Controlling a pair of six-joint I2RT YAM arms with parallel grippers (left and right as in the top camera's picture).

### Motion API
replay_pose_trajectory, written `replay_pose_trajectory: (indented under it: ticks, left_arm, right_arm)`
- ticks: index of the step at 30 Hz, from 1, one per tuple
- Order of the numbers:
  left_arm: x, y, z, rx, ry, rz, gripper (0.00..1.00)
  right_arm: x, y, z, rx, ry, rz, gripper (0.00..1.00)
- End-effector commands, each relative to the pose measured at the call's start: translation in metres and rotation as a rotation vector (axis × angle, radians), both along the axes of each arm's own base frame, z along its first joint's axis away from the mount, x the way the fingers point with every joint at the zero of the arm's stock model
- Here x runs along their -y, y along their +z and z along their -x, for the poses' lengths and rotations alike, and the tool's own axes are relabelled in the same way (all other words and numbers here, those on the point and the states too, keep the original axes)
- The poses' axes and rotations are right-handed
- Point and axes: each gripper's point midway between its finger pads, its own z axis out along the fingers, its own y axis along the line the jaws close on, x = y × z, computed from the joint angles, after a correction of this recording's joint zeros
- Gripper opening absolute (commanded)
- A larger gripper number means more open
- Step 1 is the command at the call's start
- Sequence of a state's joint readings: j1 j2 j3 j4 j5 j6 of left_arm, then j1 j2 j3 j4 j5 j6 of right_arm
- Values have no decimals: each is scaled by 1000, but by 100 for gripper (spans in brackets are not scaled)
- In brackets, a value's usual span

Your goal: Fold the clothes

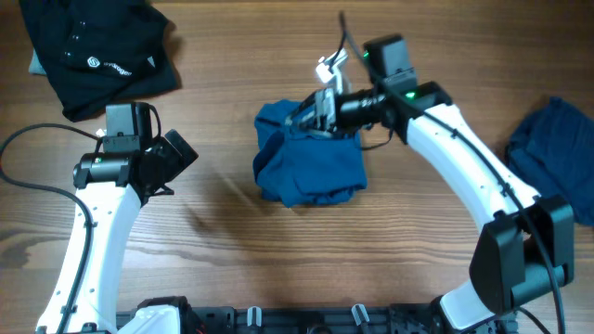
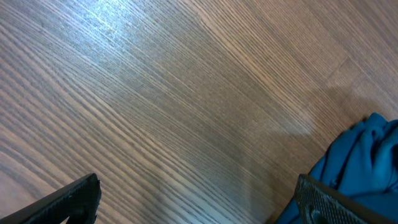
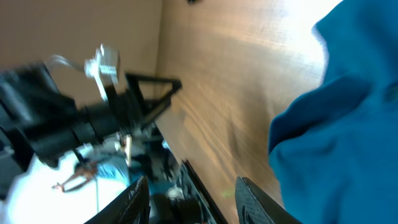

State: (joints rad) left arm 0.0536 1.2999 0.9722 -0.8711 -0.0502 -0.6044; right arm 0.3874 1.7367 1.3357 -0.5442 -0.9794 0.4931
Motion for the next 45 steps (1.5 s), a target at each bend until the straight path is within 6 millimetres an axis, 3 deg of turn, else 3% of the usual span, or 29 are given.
replay_pose_trajectory:
  ticks: [1, 6, 13, 23, 29, 37, 41, 45]
  left_arm:
    - [0, -4, 1, -12, 8, 11, 100]
    - [0, -6, 5, -29, 8, 12, 100]
    - [0, -6, 5, -30, 8, 12, 100]
    - [0, -5, 2, -16, 8, 11, 100]
    - [0, -5, 2, -16, 8, 11, 100]
    - [0, -5, 2, -16, 8, 11, 100]
    - [0, -5, 3, -21, 7, 11, 100]
    - [0, -5, 3, -23, 7, 11, 100]
  right_arm:
    - [-38, -3, 33, 112, 134, 32, 46]
    - [-72, -9, 49, 165, 146, 83, 51]
    - [-75, -19, 49, 158, 126, 89, 51]
    - [-70, -80, 58, 57, 86, 88, 51]
    - [-66, -137, 61, -27, 59, 129, 53]
    - [-78, -190, 72, -162, 99, 103, 50]
    - [-79, -187, 66, -133, 58, 133, 49]
    - [-84, -149, 57, -48, 37, 93, 49]
